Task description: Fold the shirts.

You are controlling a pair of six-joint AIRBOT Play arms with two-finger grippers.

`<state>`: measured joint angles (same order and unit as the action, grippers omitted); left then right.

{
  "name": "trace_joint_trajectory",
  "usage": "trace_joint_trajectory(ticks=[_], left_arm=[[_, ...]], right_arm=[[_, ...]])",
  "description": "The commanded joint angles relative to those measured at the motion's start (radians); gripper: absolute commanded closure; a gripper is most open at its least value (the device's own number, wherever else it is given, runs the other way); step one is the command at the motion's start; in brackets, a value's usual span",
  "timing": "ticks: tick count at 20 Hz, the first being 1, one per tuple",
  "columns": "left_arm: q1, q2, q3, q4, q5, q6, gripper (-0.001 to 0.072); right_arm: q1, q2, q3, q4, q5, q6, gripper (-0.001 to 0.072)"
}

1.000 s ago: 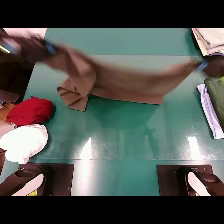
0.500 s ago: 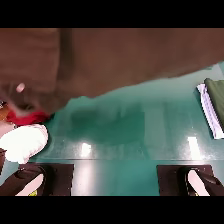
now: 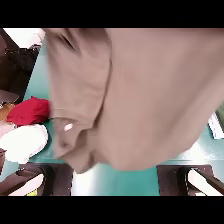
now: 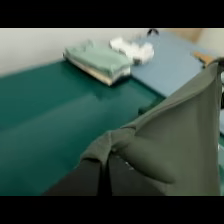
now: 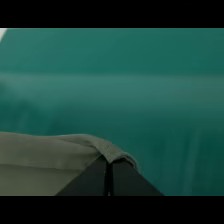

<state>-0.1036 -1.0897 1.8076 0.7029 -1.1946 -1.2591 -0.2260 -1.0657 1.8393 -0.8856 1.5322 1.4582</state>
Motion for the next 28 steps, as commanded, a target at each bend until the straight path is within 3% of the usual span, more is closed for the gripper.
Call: trace_joint_trajectory(ticks=[1, 4, 7, 12, 13, 14, 15, 16, 21, 22, 24, 28], left_arm=[[0.0, -0.198, -0.18, 0.006, -0.092, 0.003, 0.0681], [0.0, -0.402, -0.198, 0.043, -0.04, 0.003, 0.0681], [0.0, -0.552, -0.198, 0.042, 0.103, 0.011, 0.0681], [0.004, -0.613, -0.197, 0.068, 0.279, 0.01, 0.0679], [0.012, -0.613, -0.193, 0.069, 0.285, 0.01, 0.0617], [0.026, -0.613, -0.188, 0.07, 0.277, 0.008, 0.0336], [0.043, -0.613, -0.177, 0.072, 0.247, 0.001, 0.0128], [0.071, -0.613, -0.162, 0.079, 0.197, 0.002, 0.0113], [0.259, -0.603, -0.08, 0.125, -0.235, -0.003, 0.0114], [0.285, -0.595, -0.086, 0.154, -0.28, -0.018, 0.0114], [0.315, -0.552, -0.145, 0.202, -0.306, -0.027, 0.0114], [0.298, -0.352, -0.451, 0.257, -0.261, 0.028, 0.0114]], right_arm=[[0.128, -0.163, -0.188, -0.074, 0.033, 0.019, 0.0699], [0.19, -0.322, -0.284, -0.158, -0.08, 0.018, 0.0698], [0.199, -0.449, -0.304, -0.161, -0.228, 0.018, 0.0699], [0.199, -0.579, -0.185, -0.161, -0.329, 0.018, 0.0697], [0.199, -0.597, -0.149, -0.161, -0.347, 0.018, 0.0695], [0.199, -0.61, -0.114, -0.156, -0.352, 0.018, 0.0622], [0.198, -0.62, -0.079, -0.156, -0.346, 0.018, 0.029], [0.197, -0.623, -0.05, -0.156, -0.329, 0.018, 0.0098], [0.196, -0.62, 0.034, -0.156, -0.08, -0.057, 0.0121], [0.199, -0.62, 0.034, -0.156, -0.024, -0.065, 0.016], [0.206, -0.599, -0.006, -0.156, 0.032, -0.078, 0.0159], [0.203, -0.458, -0.234, -0.158, -0.024, -0.099, 0.016]])
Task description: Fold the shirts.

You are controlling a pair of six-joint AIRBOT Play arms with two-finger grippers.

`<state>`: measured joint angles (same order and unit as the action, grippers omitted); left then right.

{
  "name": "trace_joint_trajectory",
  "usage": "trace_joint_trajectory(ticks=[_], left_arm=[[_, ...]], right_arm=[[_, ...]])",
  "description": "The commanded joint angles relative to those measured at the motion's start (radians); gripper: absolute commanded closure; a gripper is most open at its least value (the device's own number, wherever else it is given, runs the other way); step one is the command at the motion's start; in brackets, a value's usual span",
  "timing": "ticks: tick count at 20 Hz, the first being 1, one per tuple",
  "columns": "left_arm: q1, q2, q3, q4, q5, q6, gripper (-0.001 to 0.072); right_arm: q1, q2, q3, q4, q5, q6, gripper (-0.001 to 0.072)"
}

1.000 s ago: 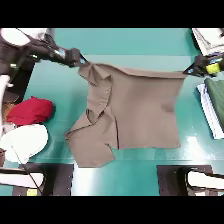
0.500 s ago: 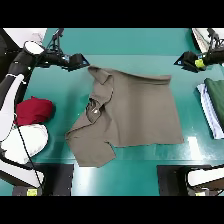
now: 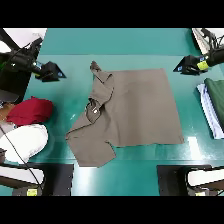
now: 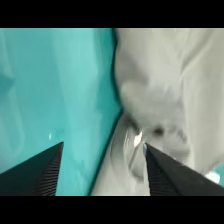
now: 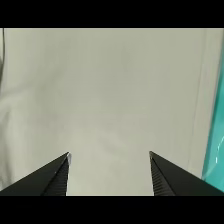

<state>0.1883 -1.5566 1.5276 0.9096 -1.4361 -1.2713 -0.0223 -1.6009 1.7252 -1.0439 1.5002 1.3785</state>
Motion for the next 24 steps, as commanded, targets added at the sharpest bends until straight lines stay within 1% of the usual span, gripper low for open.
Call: trace_joint_trajectory(ticks=[1, 3, 6, 8, 9, 12, 18, 21, 24], left_arm=[[0.0, 0.182, -0.272, 0.075, 0.01, 0.05, 0.0115], [0.0, 0.331, -0.485, 0.117, 0.079, 0.053, 0.0115], [0.0, 0.536, -0.757, 0.115, 0.163, 0.1, 0.0115], [0.0, 0.619, -0.883, 0.116, 0.19, 0.13, 0.0114], [0.0, 0.643, -0.93, 0.116, 0.199, 0.132, 0.0114], [0.0, 0.651, -1.017, 0.129, 0.226, 0.135, 0.0114], [0.0, 0.651, -1.091, 0.119, 0.255, 0.134, 0.0114], [0.0, 0.651, -1.12, 0.041, 0.259, 0.152, 0.0115], [0.0, 0.651, -1.14, 0.018, 0.28, 0.153, 0.0116]], right_arm=[[-0.003, 0.122, -0.19, 0.0, -0.016, -0.027, 0.016], [-0.004, 0.207, -0.315, -0.006, -0.063, -0.037, 0.0159], [-0.005, 0.312, -0.466, -0.005, -0.143, -0.037, 0.0159], [-0.005, 0.361, -0.531, -0.005, -0.179, -0.037, 0.0159], [-0.005, 0.384, -0.562, -0.004, -0.193, -0.037, 0.016], [-0.005, 0.43, -0.613, -0.003, -0.192, -0.037, 0.016], [-0.005, 0.484, -0.642, -0.003, -0.192, -0.037, 0.0159], [-0.005, 0.484, -0.642, 0.001, -0.192, -0.037, 0.0159], [-0.005, 0.484, -0.642, 0.003, -0.192, -0.037, 0.016]])
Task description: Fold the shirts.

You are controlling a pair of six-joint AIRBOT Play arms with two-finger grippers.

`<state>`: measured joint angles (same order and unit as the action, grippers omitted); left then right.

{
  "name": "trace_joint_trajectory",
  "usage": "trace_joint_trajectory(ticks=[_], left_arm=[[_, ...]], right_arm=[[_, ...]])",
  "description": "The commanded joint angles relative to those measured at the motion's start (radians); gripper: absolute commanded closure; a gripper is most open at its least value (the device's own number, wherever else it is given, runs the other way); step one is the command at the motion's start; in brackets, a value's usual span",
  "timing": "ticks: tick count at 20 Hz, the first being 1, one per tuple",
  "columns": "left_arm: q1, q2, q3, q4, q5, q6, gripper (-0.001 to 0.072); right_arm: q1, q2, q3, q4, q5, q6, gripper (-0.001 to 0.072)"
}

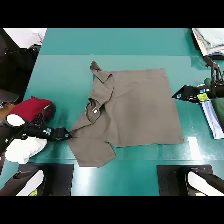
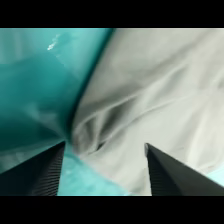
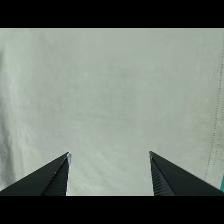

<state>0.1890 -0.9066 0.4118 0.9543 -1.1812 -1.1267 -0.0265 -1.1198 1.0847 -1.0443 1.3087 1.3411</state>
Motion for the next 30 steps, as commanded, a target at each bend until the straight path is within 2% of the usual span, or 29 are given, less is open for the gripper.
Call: trace_joint_trajectory(ticks=[1, 2, 3, 5, 10, 14, 16, 17, 18, 19, 23, 28, 29, 30], left_arm=[[0.0, 0.001, -0.024, -0.034, 0.026, 0.008, 0.0203], [0.0, 0.001, -0.024, -0.046, 0.026, 0.009, 0.0362], [0.0, 0.001, -0.024, -0.055, 0.028, 0.008, 0.0483], [0.0, 0.001, -0.023, -0.069, 0.029, 0.008, 0.0684], [0.0, 0.002, 0.068, -0.1, -0.016, -0.01, 0.0682], [0.0, 0.002, 0.196, -0.109, -0.045, -0.01, 0.0681], [0.0, 0.002, 0.216, -0.125, -0.04, -0.01, 0.0681], [0.0, 0.002, 0.216, -0.134, -0.036, -0.01, 0.0681], [0.0, 0.002, 0.216, -0.134, -0.031, -0.01, 0.0681], [0.0, 0.002, 0.216, -0.134, -0.028, -0.01, 0.0681], [0.0, 0.002, 0.216, -0.135, -0.014, -0.01, 0.0681], [0.0, 0.002, 0.216, -0.135, -0.013, -0.01, 0.0681], [0.0, 0.002, 0.216, -0.135, -0.016, -0.01, 0.0681], [0.0, 0.002, 0.216, -0.135, -0.023, -0.01, 0.0681]], right_arm=[[0.0, 0.003, -0.002, 0.004, 0.0, 0.001, 0.0159], [-0.001, 0.003, -0.002, 0.003, -0.001, 0.001, 0.016], [-0.001, 0.003, -0.002, 0.004, -0.001, 0.001, 0.0159], [-0.004, 0.003, -0.002, 0.003, 0.0, 0.0, 0.0159], [-0.139, 0.01, -0.024, -0.023, 0.131, -0.016, 0.0159], [-0.34, 0.058, -0.232, -0.138, 0.157, -0.039, 0.0159], [-0.443, 0.06, -0.349, -0.129, 0.151, -0.078, 0.016], [-0.483, 0.059, -0.397, -0.127, 0.143, -0.097, 0.0182], [-0.506, 0.059, -0.437, -0.127, 0.13, -0.122, 0.024], [-0.52, 0.059, -0.47, -0.127, 0.117, -0.137, 0.0265], [-0.499, 0.059, -0.554, -0.126, 0.078, -0.146, 0.0264], [-0.38, 0.059, -0.592, -0.127, 0.027, -0.145, 0.0283], [-0.357, 0.06, -0.592, -0.127, 0.026, -0.145, 0.038], [-0.34, 0.06, -0.592, -0.127, 0.028, -0.145, 0.0511]])
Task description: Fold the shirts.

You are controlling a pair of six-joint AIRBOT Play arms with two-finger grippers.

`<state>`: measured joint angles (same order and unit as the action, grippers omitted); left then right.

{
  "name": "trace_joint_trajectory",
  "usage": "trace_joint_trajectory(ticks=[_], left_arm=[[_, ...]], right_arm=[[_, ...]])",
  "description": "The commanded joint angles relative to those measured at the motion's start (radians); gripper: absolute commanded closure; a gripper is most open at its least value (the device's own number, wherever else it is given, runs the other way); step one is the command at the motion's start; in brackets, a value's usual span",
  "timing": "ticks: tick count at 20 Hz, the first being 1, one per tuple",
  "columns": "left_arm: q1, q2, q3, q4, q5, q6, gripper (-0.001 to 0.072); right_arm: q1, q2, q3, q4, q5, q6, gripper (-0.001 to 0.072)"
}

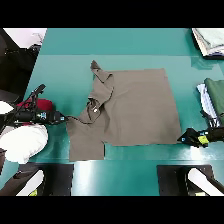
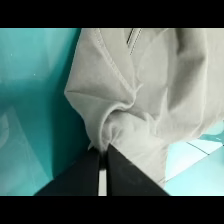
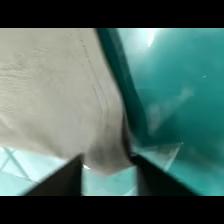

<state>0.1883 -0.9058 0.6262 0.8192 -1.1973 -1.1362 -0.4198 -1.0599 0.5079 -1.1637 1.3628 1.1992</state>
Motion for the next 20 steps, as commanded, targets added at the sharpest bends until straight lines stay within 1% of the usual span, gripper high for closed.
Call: trace_joint_trajectory(ticks=[1, 2, 4, 5, 6, 8, 10, 11, 13, 16, 18, 20], left_arm=[[0.0, 0.001, 0.001, -0.001, -0.018, 0.0, 0.0681], [0.0, 0.001, 0.001, -0.004, -0.027, 0.0, 0.0681], [0.0, 0.003, 0.003, -0.047, -0.045, 0.0, 0.0682], [0.0, 0.007, 0.014, -0.091, -0.045, 0.0, 0.0682], [0.001, 0.01, 0.039, -0.133, -0.044, 0.0, 0.0682], [0.0, 0.01, 0.158, -0.212, -0.05, -0.001, 0.0682], [0.001, 0.01, 0.338, -0.278, -0.047, 0.0, 0.0682], [0.0, 0.01, 0.444, -0.299, -0.039, 0.0, 0.0682], [0.0, 0.01, 0.683, -0.33, 0.003, -0.001, 0.0682], [0.0, 0.01, 1.047, -0.332, 0.114, -0.001, 0.0681], [0.0, 0.01, 1.252, -0.327, 0.18, 0.0, 0.0681], [0.0, 0.01, 1.415, -0.326, 0.217, 0.0, 0.0681]], right_arm=[[0.069, 0.0, -0.015, -0.008, -0.024, -0.003, 0.062], [0.084, 0.0, -0.014, -0.005, -0.016, -0.004, 0.0697], [0.117, 0.0, 0.013, 0.007, 0.008, -0.004, 0.0697], [0.133, 0.003, 0.047, 0.043, 0.021, -0.003, 0.0698], [0.146, 0.017, 0.095, 0.1, 0.027, -0.004, 0.0697], [0.166, 0.056, 0.222, 0.227, 0.007, -0.003, 0.0698], [0.181, 0.108, 0.401, 0.335, -0.049, 0.024, 0.0698], [0.192, 0.129, 0.497, 0.359, -0.085, 0.036, 0.0698], [0.212, 0.158, 0.716, 0.36, -0.153, 0.05, 0.0698], [0.22, 0.181, 1.043, 0.356, -0.246, 0.05, 0.0699], [0.22, 0.193, 1.22, 0.328, -0.292, 0.05, 0.0698], [0.22, 0.208, 1.355, 0.273, -0.298, 0.05, 0.0698]])
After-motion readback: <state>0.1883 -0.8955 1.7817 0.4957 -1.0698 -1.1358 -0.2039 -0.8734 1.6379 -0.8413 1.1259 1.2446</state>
